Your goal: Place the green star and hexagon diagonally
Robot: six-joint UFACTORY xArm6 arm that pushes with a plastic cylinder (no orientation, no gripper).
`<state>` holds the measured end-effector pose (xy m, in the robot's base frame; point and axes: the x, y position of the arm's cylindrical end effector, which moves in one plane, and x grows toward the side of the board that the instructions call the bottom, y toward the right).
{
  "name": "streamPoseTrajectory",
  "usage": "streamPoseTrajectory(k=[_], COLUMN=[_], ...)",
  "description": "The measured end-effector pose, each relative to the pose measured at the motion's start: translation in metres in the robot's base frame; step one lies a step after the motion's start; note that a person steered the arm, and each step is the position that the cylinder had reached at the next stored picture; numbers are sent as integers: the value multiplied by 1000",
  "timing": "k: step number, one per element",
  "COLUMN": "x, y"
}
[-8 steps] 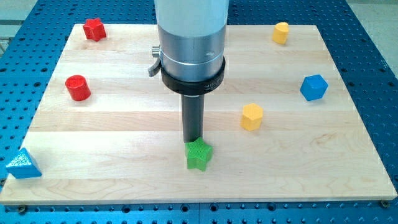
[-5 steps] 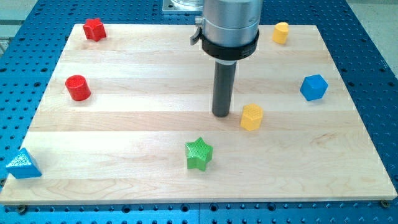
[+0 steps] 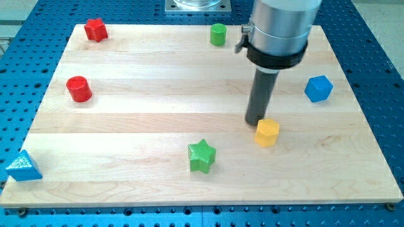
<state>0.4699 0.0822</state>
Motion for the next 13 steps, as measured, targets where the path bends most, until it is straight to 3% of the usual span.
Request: streamPoseTrajectory(k=[1,2,4,6,8,9,10,13], x=[0,35,77,80,96,107,111,94], y=[-87,-120,-123,-54,-102,-75,-46,-45])
